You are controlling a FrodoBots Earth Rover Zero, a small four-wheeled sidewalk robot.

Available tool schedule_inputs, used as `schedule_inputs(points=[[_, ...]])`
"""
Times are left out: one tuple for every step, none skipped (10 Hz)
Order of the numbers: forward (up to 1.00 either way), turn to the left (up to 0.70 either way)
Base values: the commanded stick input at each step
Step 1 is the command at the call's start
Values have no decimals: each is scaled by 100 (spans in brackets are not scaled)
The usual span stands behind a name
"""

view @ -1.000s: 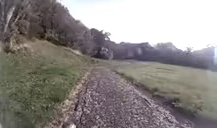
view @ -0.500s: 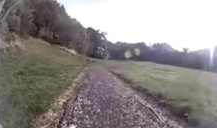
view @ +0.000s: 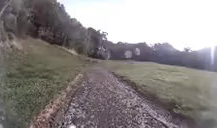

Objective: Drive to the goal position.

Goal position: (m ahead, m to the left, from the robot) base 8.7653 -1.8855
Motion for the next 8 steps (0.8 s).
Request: schedule_inputs(points=[[70, 0], [70, 0], [70, 0], [70, 0], [70, 0], [70, 0], [70, 3], [70, 32]])
